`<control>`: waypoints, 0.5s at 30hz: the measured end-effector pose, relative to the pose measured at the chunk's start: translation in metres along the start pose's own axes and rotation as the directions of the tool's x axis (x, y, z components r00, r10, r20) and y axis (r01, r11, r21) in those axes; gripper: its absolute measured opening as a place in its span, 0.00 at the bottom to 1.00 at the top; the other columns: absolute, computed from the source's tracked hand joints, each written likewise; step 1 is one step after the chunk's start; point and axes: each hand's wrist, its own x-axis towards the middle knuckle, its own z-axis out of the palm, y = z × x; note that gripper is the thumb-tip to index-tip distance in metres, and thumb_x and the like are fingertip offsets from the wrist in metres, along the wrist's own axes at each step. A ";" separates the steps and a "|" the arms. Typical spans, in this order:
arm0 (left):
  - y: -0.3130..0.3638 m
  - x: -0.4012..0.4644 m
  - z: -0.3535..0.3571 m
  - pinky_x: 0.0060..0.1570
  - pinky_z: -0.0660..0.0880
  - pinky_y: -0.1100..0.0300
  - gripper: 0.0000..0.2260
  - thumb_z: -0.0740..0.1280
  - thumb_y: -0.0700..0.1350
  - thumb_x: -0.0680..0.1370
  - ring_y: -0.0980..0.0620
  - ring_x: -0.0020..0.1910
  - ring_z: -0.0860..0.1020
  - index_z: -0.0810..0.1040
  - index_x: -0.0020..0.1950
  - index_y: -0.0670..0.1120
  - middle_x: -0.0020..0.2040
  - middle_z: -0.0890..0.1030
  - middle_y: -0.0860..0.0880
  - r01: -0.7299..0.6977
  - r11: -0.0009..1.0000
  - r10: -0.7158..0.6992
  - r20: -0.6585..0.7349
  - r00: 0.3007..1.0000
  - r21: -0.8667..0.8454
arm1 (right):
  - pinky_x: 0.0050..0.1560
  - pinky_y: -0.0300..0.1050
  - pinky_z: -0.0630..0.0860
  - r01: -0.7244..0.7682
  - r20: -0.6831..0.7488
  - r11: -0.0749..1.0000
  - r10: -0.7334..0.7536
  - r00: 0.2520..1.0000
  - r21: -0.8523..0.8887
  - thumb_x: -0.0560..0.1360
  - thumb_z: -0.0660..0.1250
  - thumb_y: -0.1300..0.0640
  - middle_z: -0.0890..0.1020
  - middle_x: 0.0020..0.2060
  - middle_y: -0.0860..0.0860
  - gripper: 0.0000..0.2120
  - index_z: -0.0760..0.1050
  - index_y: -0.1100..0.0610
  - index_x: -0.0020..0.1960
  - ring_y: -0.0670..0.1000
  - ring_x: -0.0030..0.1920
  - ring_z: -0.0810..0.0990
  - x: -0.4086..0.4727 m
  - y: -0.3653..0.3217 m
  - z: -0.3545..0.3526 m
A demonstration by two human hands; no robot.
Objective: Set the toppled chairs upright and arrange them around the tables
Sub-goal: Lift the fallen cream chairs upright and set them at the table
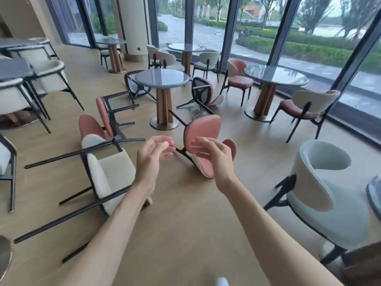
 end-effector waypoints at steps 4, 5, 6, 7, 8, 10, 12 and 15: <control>-0.027 0.083 0.003 0.51 0.79 0.55 0.09 0.61 0.35 0.81 0.47 0.46 0.82 0.81 0.49 0.42 0.45 0.83 0.47 -0.055 0.997 0.060 -0.107 0.992 0.045 | 0.53 0.45 0.80 -0.029 0.111 0.999 0.025 0.994 0.034 0.80 0.65 0.60 0.87 0.47 0.56 0.10 0.83 0.64 0.52 0.54 0.49 0.86 0.103 0.025 0.007; -0.032 0.102 0.004 0.50 0.80 0.56 0.09 0.61 0.35 0.81 0.47 0.46 0.82 0.81 0.49 0.42 0.44 0.83 0.47 -0.056 0.997 0.063 -0.158 0.985 0.048 | 0.53 0.45 0.80 -0.041 0.149 0.999 0.036 0.988 0.030 0.80 0.64 0.61 0.87 0.47 0.57 0.10 0.82 0.65 0.53 0.54 0.49 0.86 0.128 0.031 0.013; -0.038 0.121 0.005 0.49 0.80 0.56 0.09 0.61 0.35 0.81 0.48 0.45 0.82 0.81 0.49 0.42 0.44 0.83 0.47 -0.052 0.998 0.060 -0.218 0.974 0.041 | 0.53 0.46 0.80 -0.060 0.193 0.998 0.054 0.980 0.025 0.80 0.64 0.61 0.87 0.47 0.57 0.11 0.82 0.65 0.53 0.55 0.49 0.86 0.153 0.036 0.019; -0.042 0.136 0.006 0.49 0.79 0.55 0.09 0.61 0.35 0.80 0.48 0.44 0.82 0.81 0.48 0.42 0.44 0.83 0.46 -0.047 0.999 0.052 -0.265 0.963 0.025 | 0.54 0.47 0.80 -0.076 0.228 0.997 0.069 0.971 0.023 0.79 0.64 0.60 0.87 0.47 0.57 0.10 0.82 0.65 0.53 0.55 0.50 0.86 0.174 0.040 0.026; -0.046 0.152 0.007 0.49 0.79 0.54 0.09 0.61 0.35 0.80 0.47 0.44 0.82 0.81 0.48 0.42 0.43 0.83 0.46 -0.045 0.999 0.045 -0.303 0.952 0.006 | 0.54 0.48 0.80 -0.096 0.262 0.995 0.086 0.961 0.026 0.79 0.65 0.60 0.87 0.47 0.57 0.10 0.82 0.64 0.53 0.57 0.50 0.86 0.196 0.043 0.032; -0.054 0.183 0.010 0.47 0.79 0.55 0.08 0.62 0.37 0.78 0.47 0.43 0.82 0.81 0.47 0.43 0.42 0.84 0.47 -0.054 0.998 0.042 -0.384 0.922 -0.021 | 0.55 0.51 0.80 -0.124 0.343 0.992 0.110 0.933 0.019 0.79 0.65 0.60 0.87 0.47 0.57 0.10 0.83 0.63 0.52 0.59 0.51 0.86 0.241 0.047 0.047; -0.061 0.205 0.008 0.47 0.79 0.56 0.07 0.64 0.41 0.75 0.46 0.43 0.82 0.81 0.46 0.43 0.41 0.84 0.47 -0.048 0.999 0.031 -0.449 0.893 -0.027 | 0.56 0.53 0.80 -0.139 0.402 0.990 0.126 0.907 0.003 0.79 0.65 0.60 0.87 0.47 0.58 0.09 0.83 0.62 0.52 0.60 0.51 0.86 0.276 0.052 0.061; -0.080 0.244 -0.006 0.51 0.79 0.51 0.08 0.64 0.42 0.74 0.44 0.45 0.82 0.82 0.47 0.42 0.42 0.84 0.45 -0.051 0.998 0.029 -0.550 0.834 -0.024 | 0.57 0.54 0.80 -0.153 0.506 0.988 0.143 0.851 -0.023 0.77 0.66 0.59 0.87 0.47 0.57 0.10 0.84 0.62 0.51 0.59 0.51 0.86 0.327 0.067 0.085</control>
